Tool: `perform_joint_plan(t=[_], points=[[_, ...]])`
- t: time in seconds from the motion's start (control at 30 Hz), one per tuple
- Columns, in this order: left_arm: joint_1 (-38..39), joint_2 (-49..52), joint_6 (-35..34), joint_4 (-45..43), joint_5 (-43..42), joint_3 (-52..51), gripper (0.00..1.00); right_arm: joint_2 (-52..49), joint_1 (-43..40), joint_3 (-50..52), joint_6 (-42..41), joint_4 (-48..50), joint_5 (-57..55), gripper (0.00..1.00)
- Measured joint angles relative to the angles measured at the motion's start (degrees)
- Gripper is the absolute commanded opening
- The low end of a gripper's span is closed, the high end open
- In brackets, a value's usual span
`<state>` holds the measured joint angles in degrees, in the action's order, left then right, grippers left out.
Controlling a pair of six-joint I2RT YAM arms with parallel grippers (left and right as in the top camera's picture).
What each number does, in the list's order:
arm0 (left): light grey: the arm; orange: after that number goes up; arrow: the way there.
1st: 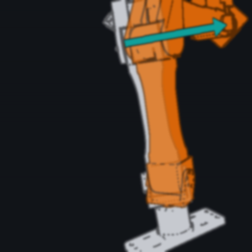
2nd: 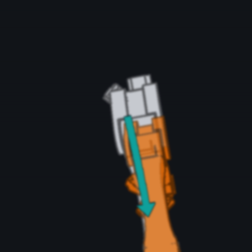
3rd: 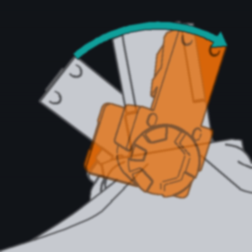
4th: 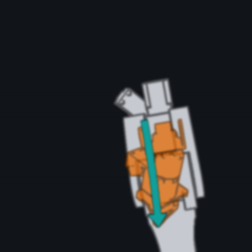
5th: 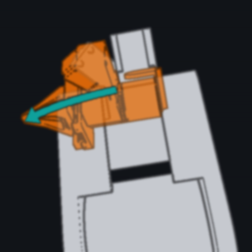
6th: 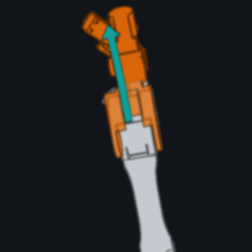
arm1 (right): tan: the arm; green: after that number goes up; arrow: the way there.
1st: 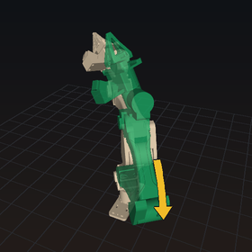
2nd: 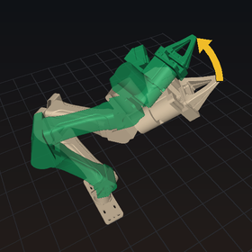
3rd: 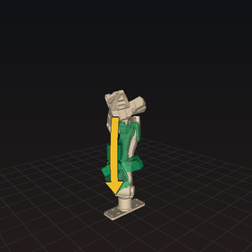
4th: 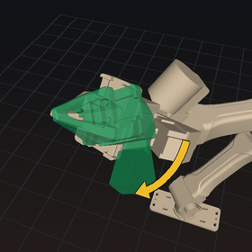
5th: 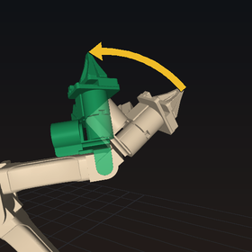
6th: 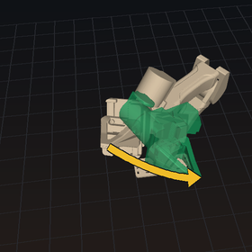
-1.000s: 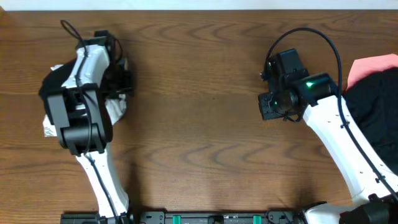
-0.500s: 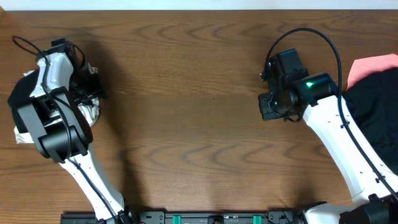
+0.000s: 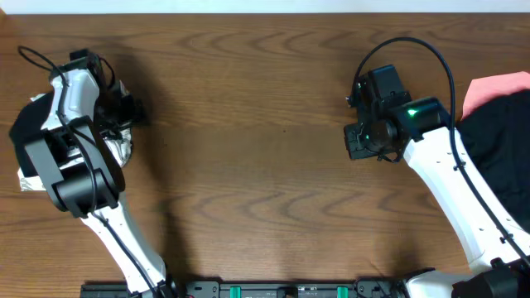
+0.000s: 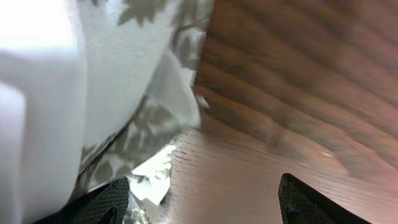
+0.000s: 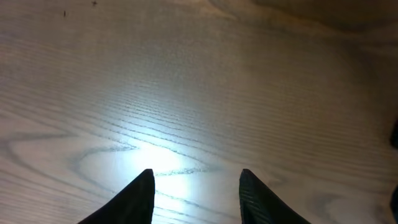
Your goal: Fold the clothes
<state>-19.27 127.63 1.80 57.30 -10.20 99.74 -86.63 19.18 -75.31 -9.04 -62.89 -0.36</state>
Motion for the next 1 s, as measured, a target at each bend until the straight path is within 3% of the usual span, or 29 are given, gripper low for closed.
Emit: perform_joint_plan(t=[0.4,0.5,0.53,0.67,1.0], points=[[8.5,-21.1,0.8,0.7,-3.4,-0.2,0.89,0.0,-0.4,0.0,-4.6,2.5,-1.0,0.52],[12.5,-25.2,1.3,1.4,-4.0,-0.2,0.94,0.0,-1.8,0.0,-5.6,2.5,-2.6,0.67],[13.9,-26.4,1.2,1.7,-4.2,-0.2,0.95,0.0,-2.9,0.0,-6.0,2.5,-3.3,0.68],[18.9,-29.7,1.2,5.6,-4.5,-0.2,0.96,0.0,-7.9,0.0,-6.1,2.4,-5.7,0.80],[22.0,-33.6,1.2,13.4,-2.5,-0.8,0.96,2.1,-16.2,0.1,-2.9,2.8,-5.2,0.88]])
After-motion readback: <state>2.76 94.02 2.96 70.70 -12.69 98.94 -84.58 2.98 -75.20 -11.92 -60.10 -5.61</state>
